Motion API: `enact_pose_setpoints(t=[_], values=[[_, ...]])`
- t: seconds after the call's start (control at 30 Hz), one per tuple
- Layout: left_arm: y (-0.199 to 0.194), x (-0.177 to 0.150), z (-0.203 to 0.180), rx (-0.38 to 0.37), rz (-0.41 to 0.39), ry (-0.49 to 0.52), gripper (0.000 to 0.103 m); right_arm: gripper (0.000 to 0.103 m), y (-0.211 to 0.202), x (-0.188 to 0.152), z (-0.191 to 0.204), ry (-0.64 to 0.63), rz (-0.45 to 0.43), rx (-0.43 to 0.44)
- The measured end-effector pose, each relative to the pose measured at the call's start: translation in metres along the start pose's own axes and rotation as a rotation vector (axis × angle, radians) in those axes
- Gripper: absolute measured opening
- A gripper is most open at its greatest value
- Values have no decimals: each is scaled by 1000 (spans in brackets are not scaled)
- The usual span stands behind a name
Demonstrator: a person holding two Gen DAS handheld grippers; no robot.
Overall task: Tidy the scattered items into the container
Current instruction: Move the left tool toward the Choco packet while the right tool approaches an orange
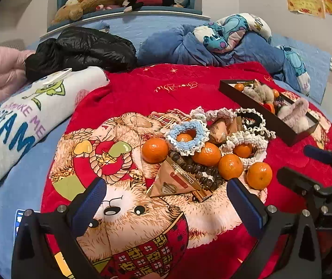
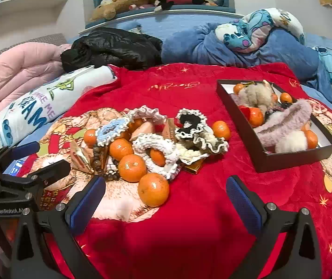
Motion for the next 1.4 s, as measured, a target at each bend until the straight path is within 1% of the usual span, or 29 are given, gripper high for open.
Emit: enact_pose_setpoints(t=[0.07,0.2,0.47,0.63,0.77,0.87,1.07,1.13,1.17,1.2,1.23,1.3,1.33,1.4], values=[[0,-1,-1,-2,2,7,103,103,0,-1,-4,14,4,-9],[1,-2,-2,-2,6,14,103,103,5,-3,-7,46,22,14],[6,-4,-5,-15,22,14,103,103,4,-3,-1,46,13,49],[12,-4,-7,-22,38,16,103,103,11,-6,0,57,33,61],[20,-5,-5,-19,59,9,103,103,15,-7,0,68,43,69],[27,-6,-3,-31,85,2,103,103,18,-8,1,77,48,77],[42,-8,-6,-43,122,37,103,103,23,-8,1,91,56,89],[46,-7,-9,-48,123,40,103,103,25,-9,1,92,62,90],[47,-7,-11,-53,122,44,100,103,25,-9,2,91,64,90],[49,-7,-13,-59,123,50,94,103,26,-9,2,89,65,89],[51,-8,-14,-52,128,47,90,103,26,-9,3,88,67,88],[55,-11,-16,-49,149,50,79,103,26,-9,3,86,67,87],[57,-12,-16,-52,153,48,76,103,25,-9,2,87,66,87],[60,-12,-15,-58,161,34,63,103,25,-9,1,91,65,86]])
Point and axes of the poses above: each gripper's, at about its wrist camera, not at the fingertips, and y roughly the way its jaws point, z to its left, x to its top, the point moved 10 cm from there along y, roughly the way its jaws point, and after that the axes turned 8 degrees about x, right-handed, at the moved point
